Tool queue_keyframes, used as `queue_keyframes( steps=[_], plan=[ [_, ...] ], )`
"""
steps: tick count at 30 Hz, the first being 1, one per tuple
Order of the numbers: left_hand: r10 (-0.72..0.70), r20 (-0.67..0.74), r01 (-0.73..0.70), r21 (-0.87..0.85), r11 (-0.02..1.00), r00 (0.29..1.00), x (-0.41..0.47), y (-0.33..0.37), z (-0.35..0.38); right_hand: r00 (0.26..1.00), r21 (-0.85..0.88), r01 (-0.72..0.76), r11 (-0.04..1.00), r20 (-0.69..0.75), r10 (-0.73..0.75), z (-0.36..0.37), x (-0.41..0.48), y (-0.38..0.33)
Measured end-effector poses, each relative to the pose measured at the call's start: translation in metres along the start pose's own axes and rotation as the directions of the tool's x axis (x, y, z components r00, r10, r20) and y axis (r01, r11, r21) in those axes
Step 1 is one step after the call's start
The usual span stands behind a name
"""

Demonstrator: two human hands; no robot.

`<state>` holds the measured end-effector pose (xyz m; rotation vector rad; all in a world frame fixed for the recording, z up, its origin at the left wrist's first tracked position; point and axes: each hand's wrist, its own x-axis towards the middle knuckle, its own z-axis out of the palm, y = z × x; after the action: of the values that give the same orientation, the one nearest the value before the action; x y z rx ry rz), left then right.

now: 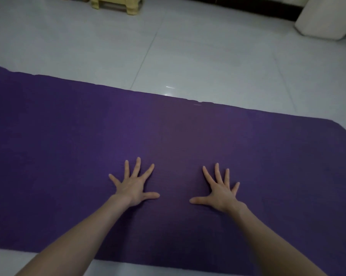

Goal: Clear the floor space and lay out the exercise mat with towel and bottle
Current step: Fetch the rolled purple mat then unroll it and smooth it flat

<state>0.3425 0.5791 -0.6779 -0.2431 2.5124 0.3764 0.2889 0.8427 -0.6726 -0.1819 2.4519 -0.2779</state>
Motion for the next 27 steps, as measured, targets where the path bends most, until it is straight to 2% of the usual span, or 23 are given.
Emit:
queue_keyframes(
  steps=[27],
  plan=[
    [0.024, -0.002, -0.024, -0.024, 0.999, 1.0, 0.0085, 0.002, -0.0086, 0.999, 0.088, -0.031, 0.996, -0.014, 0.032, 0.0057, -0.001, 0.0051]
  ],
)
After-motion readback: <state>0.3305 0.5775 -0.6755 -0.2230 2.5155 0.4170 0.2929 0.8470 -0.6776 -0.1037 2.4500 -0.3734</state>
